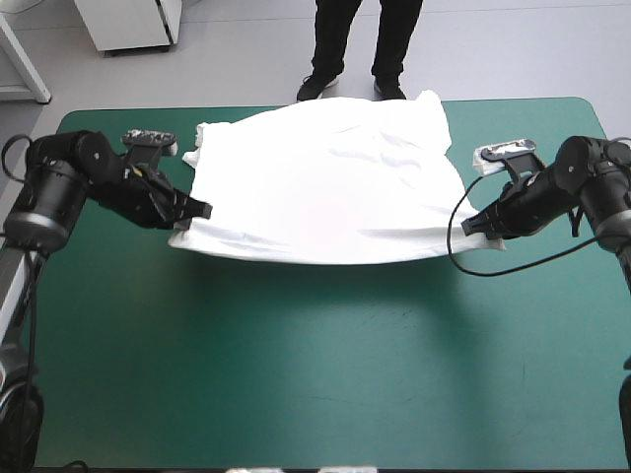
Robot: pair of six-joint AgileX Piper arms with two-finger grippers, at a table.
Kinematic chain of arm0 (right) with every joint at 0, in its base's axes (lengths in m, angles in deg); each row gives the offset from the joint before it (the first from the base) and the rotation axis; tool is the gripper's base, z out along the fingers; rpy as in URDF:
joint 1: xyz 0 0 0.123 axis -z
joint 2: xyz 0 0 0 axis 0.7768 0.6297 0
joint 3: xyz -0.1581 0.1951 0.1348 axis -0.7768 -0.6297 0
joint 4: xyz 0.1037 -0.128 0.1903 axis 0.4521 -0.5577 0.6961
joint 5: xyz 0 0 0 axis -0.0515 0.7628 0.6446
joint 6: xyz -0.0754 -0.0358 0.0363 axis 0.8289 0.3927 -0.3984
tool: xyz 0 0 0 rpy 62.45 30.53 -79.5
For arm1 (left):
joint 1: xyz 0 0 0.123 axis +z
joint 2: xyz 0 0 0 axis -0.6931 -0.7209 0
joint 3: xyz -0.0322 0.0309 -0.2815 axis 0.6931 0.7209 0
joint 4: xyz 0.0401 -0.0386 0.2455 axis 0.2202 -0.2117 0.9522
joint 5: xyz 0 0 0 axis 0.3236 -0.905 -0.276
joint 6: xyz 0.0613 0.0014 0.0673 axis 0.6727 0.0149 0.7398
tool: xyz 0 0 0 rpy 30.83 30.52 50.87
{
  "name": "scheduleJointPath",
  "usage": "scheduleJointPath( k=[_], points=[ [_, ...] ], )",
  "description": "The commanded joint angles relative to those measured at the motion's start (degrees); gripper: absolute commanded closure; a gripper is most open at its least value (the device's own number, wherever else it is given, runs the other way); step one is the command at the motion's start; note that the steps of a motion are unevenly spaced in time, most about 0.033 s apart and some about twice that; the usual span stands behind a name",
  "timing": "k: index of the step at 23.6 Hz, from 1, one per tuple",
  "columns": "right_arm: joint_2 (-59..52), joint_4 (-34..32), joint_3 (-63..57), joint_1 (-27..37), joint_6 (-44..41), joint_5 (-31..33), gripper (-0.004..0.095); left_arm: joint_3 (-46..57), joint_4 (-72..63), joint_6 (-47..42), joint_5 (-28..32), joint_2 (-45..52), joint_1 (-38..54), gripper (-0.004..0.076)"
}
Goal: Fold the cloth
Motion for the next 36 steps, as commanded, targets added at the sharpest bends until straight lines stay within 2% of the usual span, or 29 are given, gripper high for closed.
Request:
scheduleJointPath(
  k=[1,9,17,26,30,31,33,34,35,36],
  points=[
    [-6.5,-2.2,-4.4,-1.3,-0.9,-0.7,0.0925,7.0,-0.1,0.2,-2.1,9.1,-0.3,0.0733],
    [-16.2,-9.9,-17.9,-8.7,-6.1,1.0,0.0925,21.5,2.4,-1.2,-1.9,21.2,-0.4,0.0733],
    [-23.7,-9.8,-25.6,-9.5,-8.4,4.5,0.0925,31.4,6.6,-3.1,-2.1,26.7,-3.7,0.0733],
    [-29.7,-9.4,-39.2,-9.5,-9.2,4.5,0.0925,39.1,6.7,-3.4,-2.1,29.1,-3.7,0.0733],
    [-31.0,-9.7,-40.3,-9.5,-9.3,4.5,0.0923,40.6,6.1,-3.9,-2.1,29.2,-3.7,0.0732],
    [-31.2,-9.7,-40.3,-9.5,-9.7,4.5,0.0903,40.6,6.1,-4.1,-2.1,29.3,-3.7,0.0732],
    [-31.3,-9.3,-40.3,-9.5,-9.7,4.5,0.0787,40.6,6.1,-4.1,-2.1,29.3,-3.7,0.0695],
    [-31.3,-9.2,-40.3,-9.5,-9.9,4.5,0.0659,40.6,6.1,-4.1,-2.2,29.3,-3.7,0.0626],
    [-31.3,-9.2,-40.3,-9.5,-10.5,4.5,0.0577,40.6,6.1,-4.1,-2.3,29.3,-3.7,0.0576],
    [-31.4,-9.2,-40.3,-9.5,-11.0,4.5,0.0423,40.6,5.9,-4.2,-2.3,29.3,-3.7,0.0472]
  ],
)
